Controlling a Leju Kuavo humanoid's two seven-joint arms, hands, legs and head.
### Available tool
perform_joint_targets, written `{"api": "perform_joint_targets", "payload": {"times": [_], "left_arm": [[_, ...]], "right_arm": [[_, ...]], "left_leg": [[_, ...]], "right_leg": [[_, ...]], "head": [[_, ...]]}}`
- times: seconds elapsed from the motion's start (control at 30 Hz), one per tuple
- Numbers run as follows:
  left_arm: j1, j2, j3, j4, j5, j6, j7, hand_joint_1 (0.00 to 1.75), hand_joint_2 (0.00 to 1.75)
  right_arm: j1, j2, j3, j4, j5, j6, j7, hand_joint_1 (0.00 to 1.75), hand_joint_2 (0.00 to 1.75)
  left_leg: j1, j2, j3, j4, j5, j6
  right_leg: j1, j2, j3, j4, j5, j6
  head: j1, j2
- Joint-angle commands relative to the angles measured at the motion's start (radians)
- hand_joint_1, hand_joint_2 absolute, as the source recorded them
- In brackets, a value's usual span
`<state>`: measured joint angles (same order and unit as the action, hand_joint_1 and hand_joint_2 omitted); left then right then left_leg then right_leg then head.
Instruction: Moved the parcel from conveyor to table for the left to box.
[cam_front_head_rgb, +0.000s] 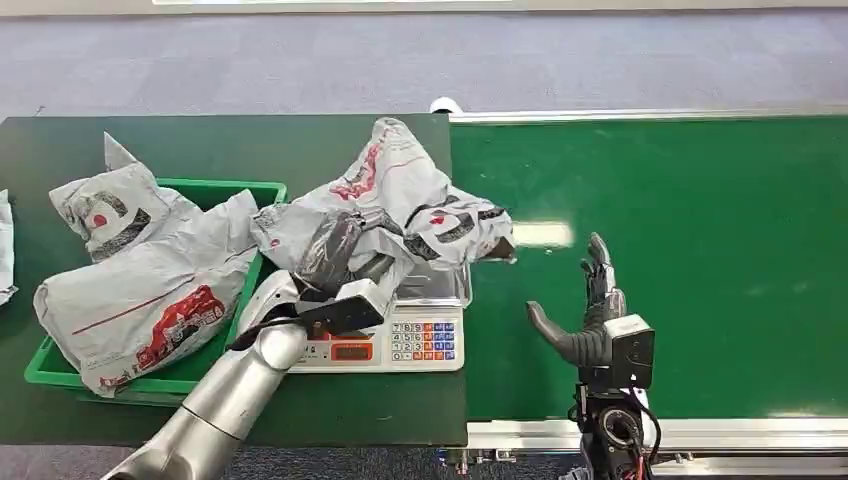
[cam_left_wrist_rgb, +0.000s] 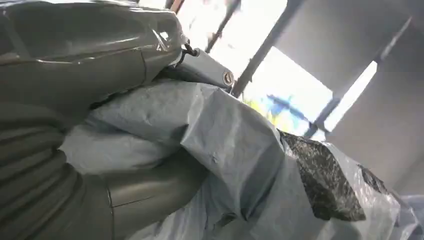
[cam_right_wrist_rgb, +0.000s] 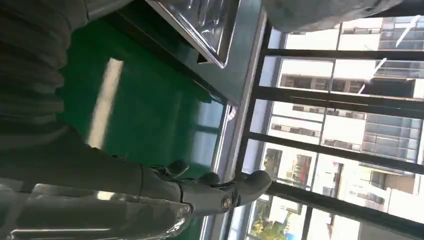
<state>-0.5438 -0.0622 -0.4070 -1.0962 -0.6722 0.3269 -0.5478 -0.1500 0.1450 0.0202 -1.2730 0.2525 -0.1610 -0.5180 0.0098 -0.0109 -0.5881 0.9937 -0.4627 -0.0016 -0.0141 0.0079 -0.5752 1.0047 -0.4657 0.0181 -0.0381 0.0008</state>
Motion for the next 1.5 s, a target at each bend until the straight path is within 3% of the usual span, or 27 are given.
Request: {"api": "perform_joint_targets", "payload": {"times": [0.03, 0.13, 0.17, 0.27, 0.43, 0.5, 0.63, 0.7, 0.73, 0.77, 0.87, 1.1, 1.27, 1.3, 1.33, 1.37, 1.4, 1.5], "left_arm": [[0.088, 0.045, 0.061, -0.187, -0.119, 0.291, -0.013, 1.75, 1.75], [0.094, 0.038, 0.069, -0.206, -0.118, 0.304, -0.013, 1.75, 1.75], [0.109, 0.028, 0.093, -0.243, -0.137, 0.371, -0.044, 1.75, 1.75], [0.188, -0.063, 0.251, -0.44, -0.255, 0.371, -0.15, 1.75, 1.75], [0.188, -0.063, 0.251, -0.44, -0.255, 0.371, -0.15, 1.75, 1.75], [0.202, -0.103, 0.328, -0.546, -0.347, 0.371, -0.15, 1.75, 1.75], [0.227, -0.171, 0.502, -0.535, -0.515, 0.371, -0.15, 1.75, 1.75], [0.228, -0.116, 0.503, -0.403, -0.579, 0.371, 0.027, 1.75, 1.75], [0.215, -0.036, 0.432, -0.349, -0.575, 0.357, 0.19, 1.75, 1.75], [0.203, -0.004, 0.412, -0.318, -0.58, 0.319, 0.284, 1.75, 1.75], [0.184, 0.02, 0.432, -0.203, -0.631, 0.112, 0.516, 1.71, 1.75], [0.159, 0.035, 0.422, -0.009, -0.723, -0.113, 0.627, 1.75, 1.75], [0.152, 0.039, 0.417, 0.019, -0.727, -0.139, 0.632, 1.75, 1.75], [0.155, 0.036, 0.414, 0.032, -0.727, -0.149, 0.645, 1.61, 1.75], [0.155, 0.036, 0.414, 0.032, -0.727, -0.149, 0.645, 1.61, 1.75], [0.16, 0.034, 0.416, 0.015, -0.725, -0.121, 0.649, 0.26, 1.75], [0.168, 0.03, 0.423, -0.01, -0.706, -0.067, 0.643, 0.0, 1.75], [0.194, 0.027, 0.428, -0.09, -0.659, 0.05, 0.605, 0.0, 1.75]], "right_arm": [[0.006, 0.002, -0.033, 0.007, 0.006, 0.005, 0.006, 0.0, 1.75], [0.002, 0.003, -0.031, 0.01, 0.007, 0.005, 0.005, 0.0, 1.75], [-0.003, 0.003, -0.028, 0.019, 0.007, 0.008, 0.005, 0.0, 1.75], [-0.022, -0.001, -0.005, 0.063, 0.014, 0.012, 0.007, 0.0, 1.75], [-0.022, -0.001, -0.005, 0.063, 0.014, 0.012, 0.007, 0.0, 1.75], [-0.021, -0.001, -0.003, 0.06, 0.01, -0.002, 0.003, 0.0, 1.75], [0.017, 0.003, -0.007, 0.034, 0.009, -0.002, 0.007, 0.0, 1.75], [0.04, 0.003, -0.015, 0.021, 0.011, -0.008, 0.009, 0.0, 1.75], [0.045, 0.003, -0.025, 0.012, 0.013, -0.009, 0.012, 0.0, 1.75], [0.045, 0.003, -0.031, 0.008, 0.015, -0.005, 0.018, 0.0, 1.75], [0.037, 0.007, -0.045, 0.016, 0.029, 0.007, 0.035, 0.0, 1.75], [0.04, 0.019, -0.05, 0.04, 0.059, 0.013, 0.036, 0.0, 1.75], [0.038, 0.019, -0.05, 0.042, 0.063, 0.015, 0.037, 0.0, 1.75], [0.039, 0.022, -0.05, 0.036, 0.082, 0.02, 0.051, 0.0, 1.75], [0.039, 0.022, -0.05, 0.036, 0.082, 0.02, 0.051, 0.0, 1.75], [0.042, 0.024, -0.051, 0.027, 0.086, 0.022, 0.055, 0.0, 1.75], [0.043, 0.026, -0.052, 0.018, 0.09, 0.027, 0.061, 0.0, 1.75], [0.047, 0.03, -0.052, -0.004, 0.097, 0.035, 0.072, 0.0, 1.75]], "left_leg": [[0.0, 0.003, 0.003, -0.002, -0.001, 0.0], [0.0, 0.003, 0.001, -0.001, -0.001, 0.0], [0.0, 0.001, 0.001, 0.0, 0.0, 0.0], [0.0, 0.003, 0.001, 0.0, -0.001, 0.0], [0.0, 0.002, 0.001, -0.001, -0.001, 0.0], [0.0, 0.004, 0.002, -0.001, -0.001, 0.0], [0.001, 0.004, 0.0, 0.0, -0.001, 0.0], [0.0, 0.003, 0.002, -0.002, -0.001, 0.0], [0.0, 0.003, 0.004, -0.003, -0.001, 0.0], [0.0, 0.004, 0.004, -0.003, -0.001, 0.0], [0.0, 0.0, 0.004, -0.004, 0.001, -0.001], [0.0, 0.001, 0.003, -0.003, 0.0, 0.0], [0.0, 0.0, 0.003, -0.002, 0.0, 0.0], [0.0, 0.0, 0.003, -0.002, 0.0, 0.0], [0.001, 0.001, 0.003, -0.002, 0.0, 0.0], [0.0, 0.001, 0.004, -0.003, 0.0, -0.001], [0.0, 0.001, 0.004, -0.002, 0.0, -0.001], [0.0, 0.001, 0.002, -0.001, 0.0, 0.0]], "right_leg": [[0.0, 0.002, 0.002, -0.002, 0.0, -0.001], [0.001, 0.002, 0.0, -0.001, 0.0, -0.001], [0.0, 0.0, 0.0, 0.0, 0.0, -0.001], [0.001, 0.002, 0.0, -0.001, 0.0, -0.001], [0.0, 0.001, 0.001, -0.001, 0.0, -0.001], [0.001, 0.002, 0.001, -0.001, 0.0, -0.001], [0.001, 0.002, 0.0, -0.001, 0.0, -0.001], [0.001, 0.002, 0.002, -0.002, 0.0, -0.001], [0.0, 0.002, 0.003, -0.002, 0.0, -0.001], [0.001, 0.002, 0.003, -0.003, 0.0, -0.001], [0.0, -0.001, 0.003, -0.003, 0.0, -0.002], [0.001, -0.001, 0.003, -0.002, 0.0, -0.001], [0.001, -0.001, 0.002, -0.001, -0.001, -0.001], [0.001, -0.001, 0.002, -0.001, -0.001, -0.001], [0.001, 0.0, 0.002, -0.002, 0.0, -0.001], [0.001, 0.0, 0.003, -0.002, 0.0, -0.002], [0.001, 0.0, 0.003, -0.002, 0.0, -0.002], [0.001, 0.0, 0.001, -0.001, 0.0, -0.001]], "head": [[0.0, 0.0], [0.0, 0.0], [0.0, 0.0], [0.0, 0.0], [0.0, 0.0], [0.0, 0.0], [0.0, 0.0], [0.0, 0.0], [0.0, 0.0], [0.0, 0.0], [0.0, 0.0], [0.0, 0.0], [0.0, 0.0], [0.0, 0.0], [0.0, 0.0], [0.0, 0.0], [0.0, 0.0], [0.0, 0.0]]}}
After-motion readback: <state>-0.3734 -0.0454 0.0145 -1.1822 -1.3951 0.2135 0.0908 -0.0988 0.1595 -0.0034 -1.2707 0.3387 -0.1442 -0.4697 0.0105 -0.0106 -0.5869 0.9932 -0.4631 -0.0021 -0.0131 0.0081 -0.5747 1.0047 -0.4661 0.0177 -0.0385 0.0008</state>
